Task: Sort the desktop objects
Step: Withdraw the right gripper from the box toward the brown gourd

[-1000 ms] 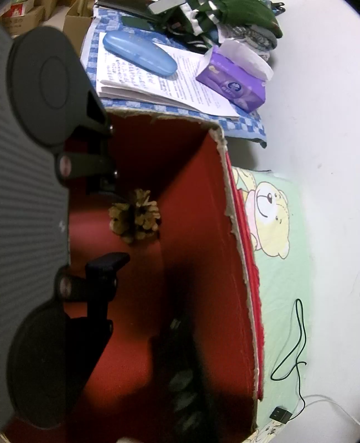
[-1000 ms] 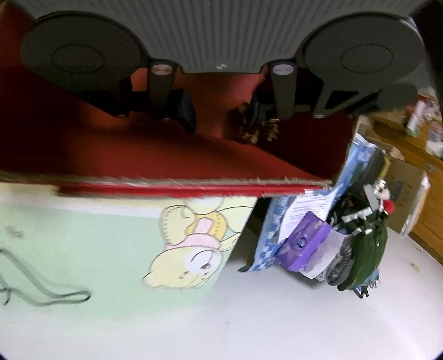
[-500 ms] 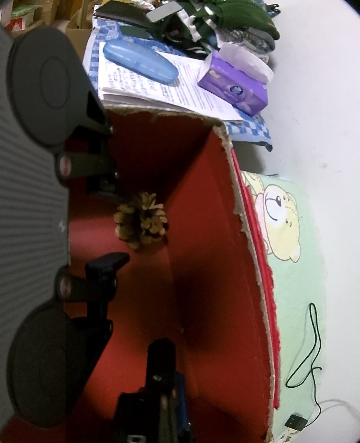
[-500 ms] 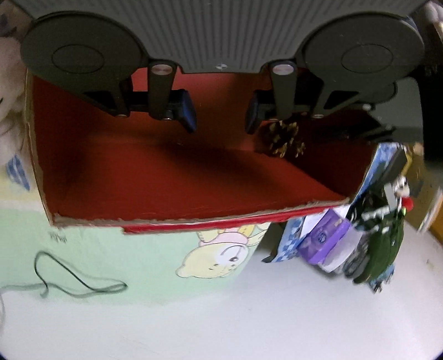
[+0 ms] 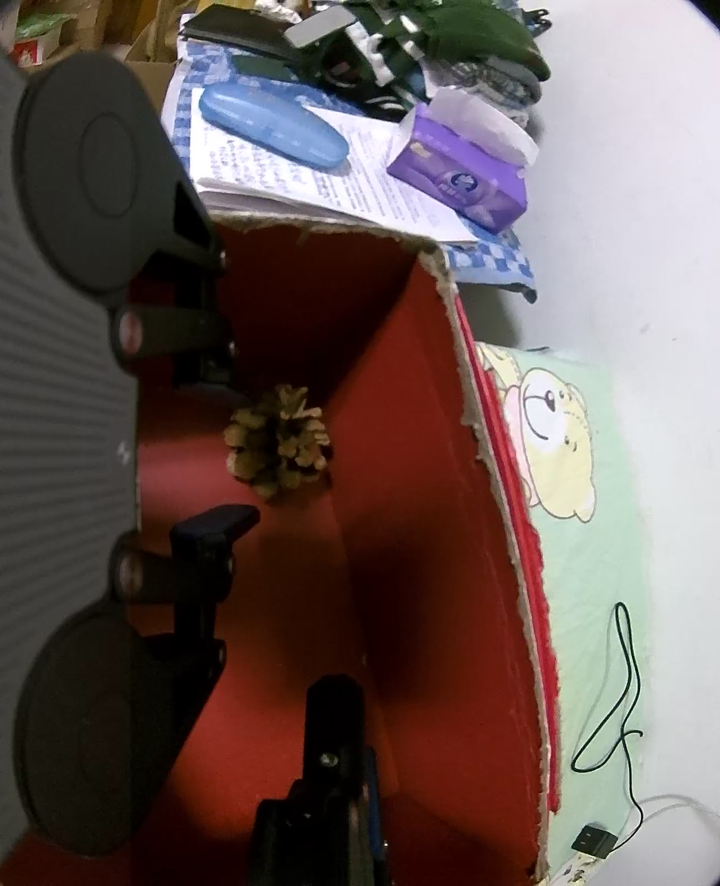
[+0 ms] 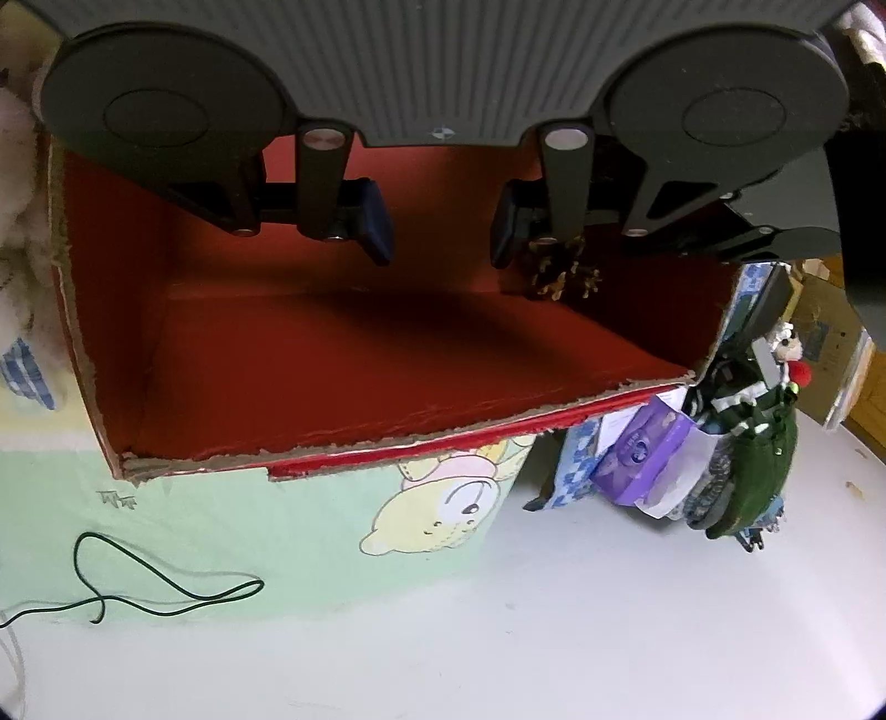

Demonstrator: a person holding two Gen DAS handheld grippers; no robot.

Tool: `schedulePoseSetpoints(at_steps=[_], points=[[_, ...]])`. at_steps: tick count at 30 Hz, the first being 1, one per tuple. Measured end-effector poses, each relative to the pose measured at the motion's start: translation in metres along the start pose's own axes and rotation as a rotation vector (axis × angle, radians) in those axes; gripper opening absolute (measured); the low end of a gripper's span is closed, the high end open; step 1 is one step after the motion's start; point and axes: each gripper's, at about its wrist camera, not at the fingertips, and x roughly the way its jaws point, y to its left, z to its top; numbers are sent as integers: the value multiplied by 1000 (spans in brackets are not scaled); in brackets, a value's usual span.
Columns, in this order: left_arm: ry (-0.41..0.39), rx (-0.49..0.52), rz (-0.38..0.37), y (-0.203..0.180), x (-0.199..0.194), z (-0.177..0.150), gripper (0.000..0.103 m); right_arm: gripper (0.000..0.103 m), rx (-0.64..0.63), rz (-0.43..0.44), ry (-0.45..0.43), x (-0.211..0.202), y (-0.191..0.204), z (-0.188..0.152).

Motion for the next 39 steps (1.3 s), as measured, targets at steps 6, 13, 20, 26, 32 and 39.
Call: schedulePoseSetpoints(at_steps=[6,13,20,26,32,39], points=[[-39,13,6,-2,-4,-1,47,43,1,28,-2,-2,0,0],[-122,-39,13,2,-30,-5,52,43,-46,130,-95,-18,3,-4],[-205,-85,44,-6,-94,-27,64,43,-15,194,-176,-41,-8,-3],[-230,-174,-56,-15,-139,-67,59,43,-5,271,-212,-87,-25,-13],[-239,-154,-146,-50,-174,-106,50,43,37,346,-196,-135,-53,-44],[-91,-172,-420,-89,-169,-145,45,42,57,300,-118,-162,-85,-95]])
